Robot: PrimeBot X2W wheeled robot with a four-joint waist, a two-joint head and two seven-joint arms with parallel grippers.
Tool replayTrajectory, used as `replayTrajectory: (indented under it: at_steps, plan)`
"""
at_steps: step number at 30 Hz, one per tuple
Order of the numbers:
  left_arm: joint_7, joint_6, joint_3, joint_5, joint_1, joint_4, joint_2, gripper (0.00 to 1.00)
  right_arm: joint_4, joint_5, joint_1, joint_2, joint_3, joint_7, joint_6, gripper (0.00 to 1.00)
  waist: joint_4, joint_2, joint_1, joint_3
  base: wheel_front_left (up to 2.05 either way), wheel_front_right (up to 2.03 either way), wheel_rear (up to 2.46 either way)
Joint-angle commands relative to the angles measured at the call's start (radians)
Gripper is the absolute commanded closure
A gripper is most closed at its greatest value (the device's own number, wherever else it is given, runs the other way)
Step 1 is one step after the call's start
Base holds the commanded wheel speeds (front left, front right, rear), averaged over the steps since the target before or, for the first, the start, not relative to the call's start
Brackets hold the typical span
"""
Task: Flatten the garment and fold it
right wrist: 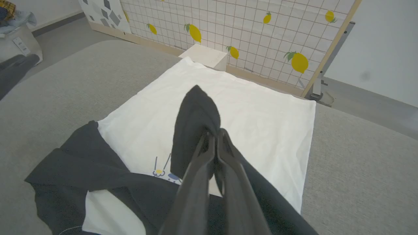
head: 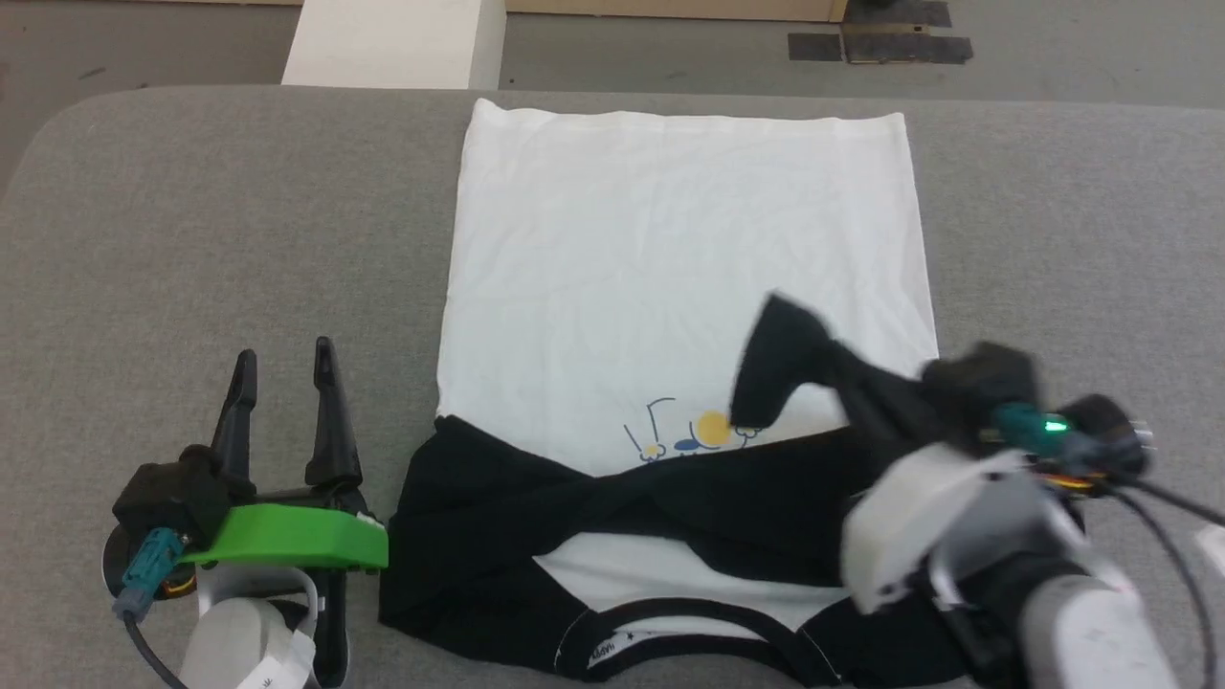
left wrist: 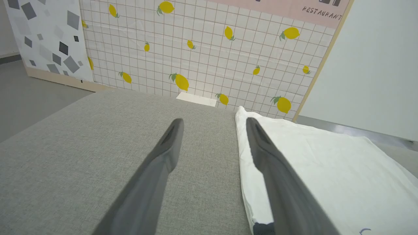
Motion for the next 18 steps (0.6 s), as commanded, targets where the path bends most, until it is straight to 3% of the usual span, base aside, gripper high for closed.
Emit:
replayTrajectory:
  at_steps: [1,9,18]
  plan:
    - [-0.005,-0.004,0.0,0.008,-0.016,0.003,-0.002,0.0,0.04,-0.004,-0.029,0.001,0.039,-0.014,-0.002,1.0,0.012,0.0,0.0001,0.005,0.0,0.0,0.0]
    - [-0.005,-0.012,-0.011,0.003,-0.026,0.016,-0.007,0.0,0.366,0.026,-0.13,0.003,0.267,-0.057,-0.002,1.0,0.055,0.0,0.0001,0.015,0.0,0.0,0.0]
    - [-0.005,-0.017,-0.018,0.003,-0.039,0.023,-0.013,0.0,0.641,0.072,-0.226,0.003,0.391,-0.044,-0.002,1.0,0.083,0.0,0.0001,0.035,0.0,0.0,0.0]
